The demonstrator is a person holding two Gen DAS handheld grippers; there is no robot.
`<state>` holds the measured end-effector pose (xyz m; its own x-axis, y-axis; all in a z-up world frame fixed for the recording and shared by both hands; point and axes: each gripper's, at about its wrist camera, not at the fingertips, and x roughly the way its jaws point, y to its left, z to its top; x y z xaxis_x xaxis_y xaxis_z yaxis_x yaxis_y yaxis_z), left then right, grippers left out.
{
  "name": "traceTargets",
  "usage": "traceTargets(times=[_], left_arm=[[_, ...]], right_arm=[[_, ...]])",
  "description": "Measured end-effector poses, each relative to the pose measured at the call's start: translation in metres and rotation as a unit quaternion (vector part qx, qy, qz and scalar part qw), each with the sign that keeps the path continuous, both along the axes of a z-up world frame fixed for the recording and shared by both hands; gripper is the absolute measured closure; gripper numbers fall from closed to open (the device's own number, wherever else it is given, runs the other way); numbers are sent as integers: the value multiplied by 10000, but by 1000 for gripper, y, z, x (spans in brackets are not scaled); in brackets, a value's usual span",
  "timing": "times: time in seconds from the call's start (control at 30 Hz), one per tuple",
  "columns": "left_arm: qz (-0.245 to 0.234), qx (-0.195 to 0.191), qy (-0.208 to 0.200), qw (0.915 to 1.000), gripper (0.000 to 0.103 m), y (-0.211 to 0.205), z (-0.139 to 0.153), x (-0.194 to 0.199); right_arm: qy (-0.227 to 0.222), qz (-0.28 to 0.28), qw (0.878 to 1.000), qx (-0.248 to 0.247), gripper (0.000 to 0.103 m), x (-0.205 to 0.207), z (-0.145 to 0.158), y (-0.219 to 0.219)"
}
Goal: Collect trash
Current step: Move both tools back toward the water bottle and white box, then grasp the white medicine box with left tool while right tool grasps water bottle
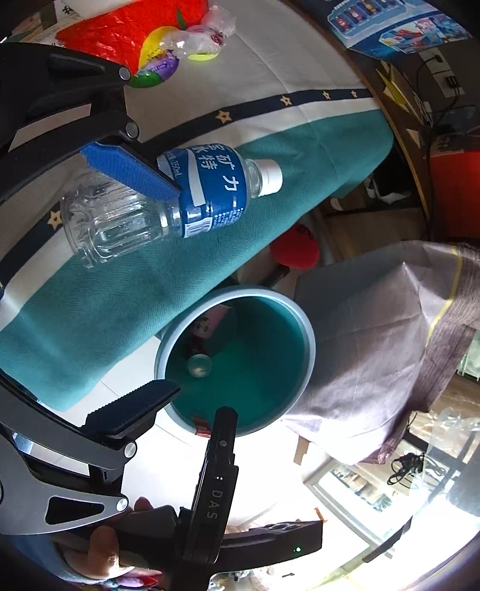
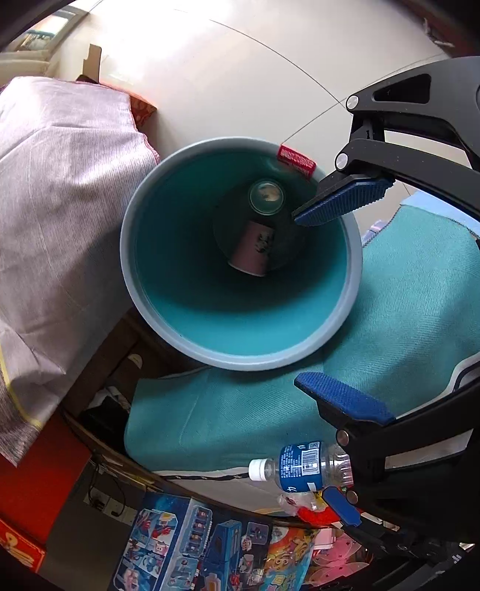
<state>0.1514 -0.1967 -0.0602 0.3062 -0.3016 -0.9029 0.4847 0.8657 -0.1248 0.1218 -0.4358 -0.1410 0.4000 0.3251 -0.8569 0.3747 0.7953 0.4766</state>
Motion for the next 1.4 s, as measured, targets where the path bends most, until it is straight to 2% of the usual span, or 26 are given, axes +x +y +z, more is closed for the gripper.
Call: traceTargets(times=[0.47,0.67,0.87,1.17,1.23,1.33,1.4], left_arm=[[647,-409,-328,9965,5,103,36,-20],[1101,-553,-368,9917,4,154,43,-16],[1596,-551,-384,9849,4,210,46,-13],[2268,-530,-474,9714,4,276,50,-25],[2293,-523,-498,9707,4,282,48,-33],[2363,-320,-591,9694,4,283,47,-43],[2372,-406,-514,9693,4,285,46,-48]], right_arm=[[-170,526,9982,-244,25,9,34,68],[-137,769,9966,-271,25,24,38,95],[-148,1240,9920,-188,25,42,42,138],[59,1783,9839,-123,25,67,24,194],[119,1860,9824,-103,25,71,18,204],[159,1952,9805,-140,25,74,11,214],[155,2009,9792,-221,25,76,8,221]])
